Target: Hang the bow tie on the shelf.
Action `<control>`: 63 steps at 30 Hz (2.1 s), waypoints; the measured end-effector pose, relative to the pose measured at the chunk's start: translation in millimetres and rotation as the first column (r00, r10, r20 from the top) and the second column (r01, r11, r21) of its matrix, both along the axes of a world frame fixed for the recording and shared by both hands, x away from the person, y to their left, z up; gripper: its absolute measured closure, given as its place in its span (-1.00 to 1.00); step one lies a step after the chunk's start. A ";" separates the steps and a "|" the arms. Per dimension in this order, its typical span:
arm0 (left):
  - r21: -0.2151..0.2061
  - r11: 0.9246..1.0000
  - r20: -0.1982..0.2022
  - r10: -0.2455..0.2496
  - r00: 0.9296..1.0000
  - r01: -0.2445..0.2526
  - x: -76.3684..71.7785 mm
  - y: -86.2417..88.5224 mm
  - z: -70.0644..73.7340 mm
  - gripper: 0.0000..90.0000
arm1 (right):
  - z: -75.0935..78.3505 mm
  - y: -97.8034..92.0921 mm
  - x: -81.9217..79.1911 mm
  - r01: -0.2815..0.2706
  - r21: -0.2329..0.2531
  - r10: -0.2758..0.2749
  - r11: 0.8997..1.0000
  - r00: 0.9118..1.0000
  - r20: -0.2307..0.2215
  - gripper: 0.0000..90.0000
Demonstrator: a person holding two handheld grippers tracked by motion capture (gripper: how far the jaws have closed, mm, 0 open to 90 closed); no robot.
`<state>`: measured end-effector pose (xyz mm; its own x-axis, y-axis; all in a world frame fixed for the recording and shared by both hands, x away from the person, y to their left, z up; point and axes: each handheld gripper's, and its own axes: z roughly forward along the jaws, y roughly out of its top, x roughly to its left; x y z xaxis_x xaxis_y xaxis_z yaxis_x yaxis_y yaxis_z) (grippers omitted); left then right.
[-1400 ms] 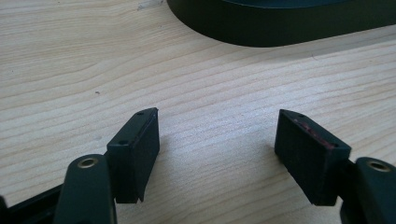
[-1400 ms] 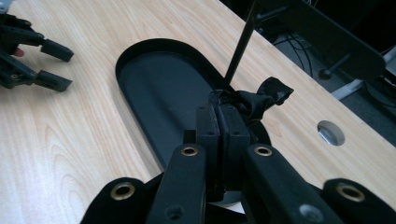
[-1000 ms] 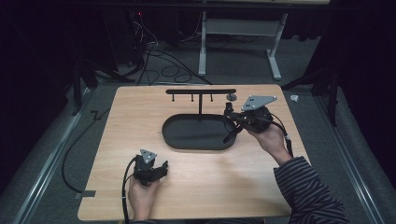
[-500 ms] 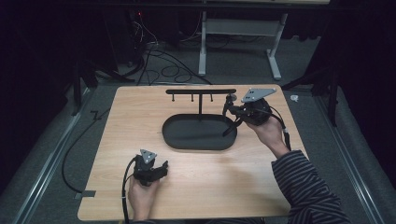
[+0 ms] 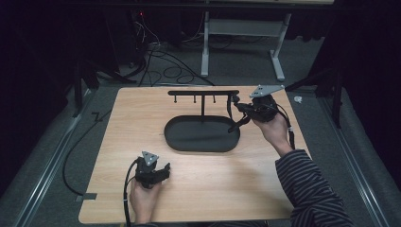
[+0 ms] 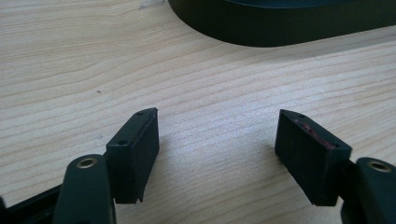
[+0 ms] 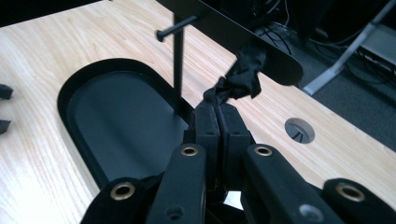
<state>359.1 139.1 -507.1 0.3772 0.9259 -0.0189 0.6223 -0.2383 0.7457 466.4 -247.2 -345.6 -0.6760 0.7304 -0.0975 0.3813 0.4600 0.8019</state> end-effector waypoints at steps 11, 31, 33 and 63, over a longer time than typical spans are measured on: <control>0.000 1.000 -0.001 -0.002 1.000 0.002 0.0 0.1 0.0 -0.32 | -17.4 -7.3 20.3 0.077 0.026 -0.075 0.997 0.995 -0.072 1.00; 0.000 1.000 -0.001 -0.003 1.000 0.003 0.0 0.0 0.0 -0.32 | -46.5 -4.8 31.5 0.109 0.024 -0.105 0.994 0.986 -0.132 0.82; 0.001 1.000 -0.001 -0.003 1.000 0.003 0.0 0.0 0.0 -0.32 | -46.9 -5.3 30.3 0.111 0.025 -0.107 0.993 0.986 -0.130 0.77; 0.001 1.000 -0.001 -0.003 1.000 0.003 0.0 0.0 0.0 -0.32 | -27.4 -42.7 -8.3 0.142 0.145 -0.134 0.979 0.989 -0.062 0.28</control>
